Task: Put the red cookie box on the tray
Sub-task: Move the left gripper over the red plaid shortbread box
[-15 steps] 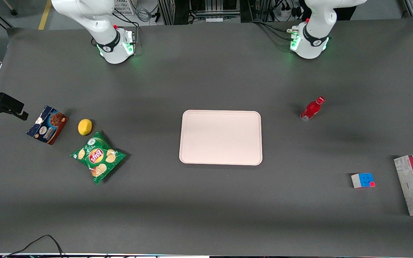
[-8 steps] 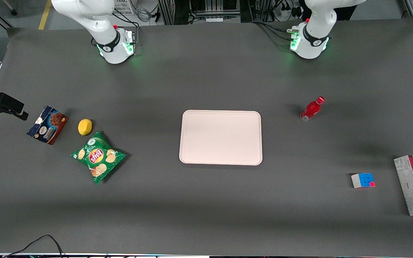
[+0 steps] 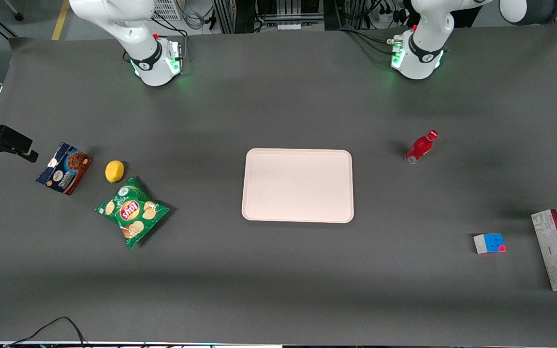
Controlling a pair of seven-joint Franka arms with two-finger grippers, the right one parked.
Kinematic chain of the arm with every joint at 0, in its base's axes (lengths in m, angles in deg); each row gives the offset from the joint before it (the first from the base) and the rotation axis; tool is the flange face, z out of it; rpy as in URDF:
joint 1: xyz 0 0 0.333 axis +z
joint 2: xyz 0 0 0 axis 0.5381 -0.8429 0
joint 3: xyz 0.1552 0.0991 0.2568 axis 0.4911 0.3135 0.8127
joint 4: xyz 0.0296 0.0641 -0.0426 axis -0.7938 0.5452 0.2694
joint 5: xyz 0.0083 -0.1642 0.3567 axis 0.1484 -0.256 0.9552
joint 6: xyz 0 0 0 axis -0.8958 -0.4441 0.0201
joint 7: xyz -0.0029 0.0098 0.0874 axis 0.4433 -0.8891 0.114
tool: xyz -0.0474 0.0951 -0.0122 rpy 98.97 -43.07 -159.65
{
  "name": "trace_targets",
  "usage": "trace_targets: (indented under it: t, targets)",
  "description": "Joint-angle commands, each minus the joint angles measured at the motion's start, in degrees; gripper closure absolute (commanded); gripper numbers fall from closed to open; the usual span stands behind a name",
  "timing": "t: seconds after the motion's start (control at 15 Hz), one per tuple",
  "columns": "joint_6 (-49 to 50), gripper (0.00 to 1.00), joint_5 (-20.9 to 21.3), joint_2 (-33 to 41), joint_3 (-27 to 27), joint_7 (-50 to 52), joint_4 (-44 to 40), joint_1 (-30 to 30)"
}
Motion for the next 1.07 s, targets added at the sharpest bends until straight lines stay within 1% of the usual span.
trace_targets:
  t: [0.0,0.4,0.67,0.87,1.0]
  targets:
    - [-0.7,0.0,-4.3,-3.6,0.2,-4.5,-2.7,0.9]
    - [-2.9,0.0,-4.0,-6.2,0.2,-5.0,-2.9,0.9]
    - [-8.3,0.0,-3.5,-8.0,0.0,-5.1,-2.9,0.9]
    - [-8.3,0.0,-4.0,-9.0,-0.2,-6.9,-2.9,0.9]
    - [-8.4,0.01,-4.1,-9.6,-1.3,-6.0,-3.7,0.6]
